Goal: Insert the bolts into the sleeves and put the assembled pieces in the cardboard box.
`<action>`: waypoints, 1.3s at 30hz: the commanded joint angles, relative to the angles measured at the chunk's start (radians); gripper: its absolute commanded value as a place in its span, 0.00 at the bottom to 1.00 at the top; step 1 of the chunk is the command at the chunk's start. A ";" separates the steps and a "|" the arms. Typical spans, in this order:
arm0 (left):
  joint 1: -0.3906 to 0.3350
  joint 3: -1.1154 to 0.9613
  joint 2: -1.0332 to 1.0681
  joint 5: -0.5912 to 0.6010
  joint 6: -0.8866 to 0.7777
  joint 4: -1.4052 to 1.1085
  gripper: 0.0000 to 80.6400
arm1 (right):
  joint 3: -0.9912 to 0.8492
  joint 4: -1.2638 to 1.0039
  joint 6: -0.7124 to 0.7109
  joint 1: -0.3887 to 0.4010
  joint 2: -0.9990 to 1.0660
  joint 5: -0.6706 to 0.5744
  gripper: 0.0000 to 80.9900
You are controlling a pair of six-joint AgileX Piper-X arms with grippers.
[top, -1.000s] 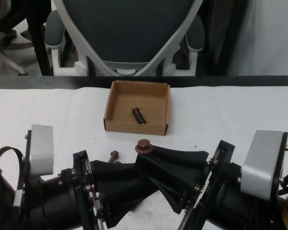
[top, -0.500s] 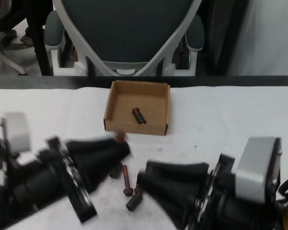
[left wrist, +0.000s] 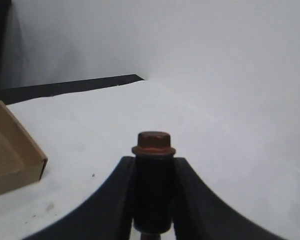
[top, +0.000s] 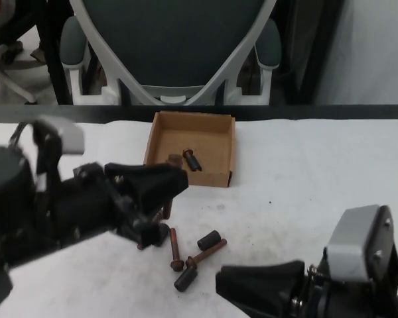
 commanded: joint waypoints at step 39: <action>0.016 -1.018 0.561 -0.304 0.249 1.033 0.01 | -0.323 0.864 -0.377 -0.295 0.047 -0.104 0.00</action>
